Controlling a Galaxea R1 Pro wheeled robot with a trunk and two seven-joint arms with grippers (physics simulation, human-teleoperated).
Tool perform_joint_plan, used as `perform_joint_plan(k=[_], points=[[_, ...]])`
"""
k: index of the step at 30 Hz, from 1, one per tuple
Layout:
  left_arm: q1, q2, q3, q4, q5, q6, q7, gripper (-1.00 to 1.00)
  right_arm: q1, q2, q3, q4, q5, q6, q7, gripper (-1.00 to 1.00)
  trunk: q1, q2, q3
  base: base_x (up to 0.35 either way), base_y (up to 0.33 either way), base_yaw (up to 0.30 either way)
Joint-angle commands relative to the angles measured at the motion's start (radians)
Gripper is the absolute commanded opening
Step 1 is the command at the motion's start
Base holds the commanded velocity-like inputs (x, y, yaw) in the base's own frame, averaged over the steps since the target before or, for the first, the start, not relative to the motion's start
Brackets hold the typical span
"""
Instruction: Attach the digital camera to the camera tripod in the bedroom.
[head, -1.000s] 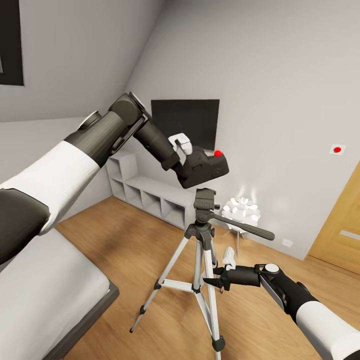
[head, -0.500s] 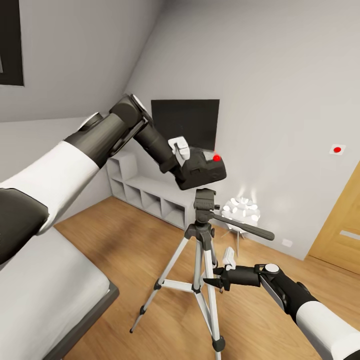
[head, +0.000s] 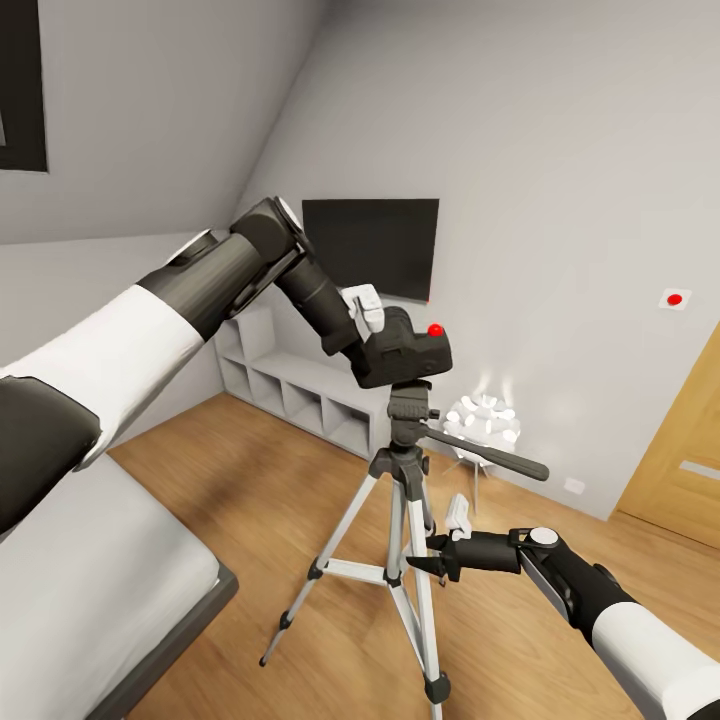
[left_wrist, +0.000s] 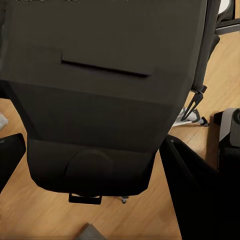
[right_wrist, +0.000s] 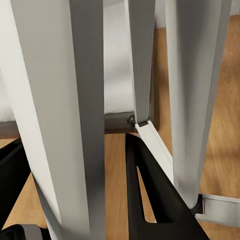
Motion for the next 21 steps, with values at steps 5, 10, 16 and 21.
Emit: perform_joint_plan(k=[5,10,16,21], points=[[-0.001,-0.007,-0.013,-0.001,-0.01,0.002,-0.009,-1.0,0.0,-0.001,0.004,0.0,0.016,-0.014,0.001,-1.0,0.001,-0.002,-0.003,0.0,0.0,0.0],[-0.001,-0.017,-0.049,-0.001,-0.01,-0.002,-0.009,-1.0,0.0,-0.001,0.004,0.0,0.016,-0.014,0.001,-1.0,0.001,-0.002,-0.003,0.0,0.0,0.0],[-0.001,-0.034,-0.06,0.0,-0.01,-0.003,-0.009,-1.0,0.0,-0.001,0.004,0.0,0.016,-0.014,0.001,-1.0,0.001,-0.002,-0.003,0.0,0.0,0.0],[-0.001,-0.048,-0.061,0.0,-0.01,-0.003,-0.009,-1.0,0.0,-0.001,0.004,0.0,0.016,-0.014,0.001,-1.0,0.001,-0.002,-0.003,0.0,0.0,0.0]])
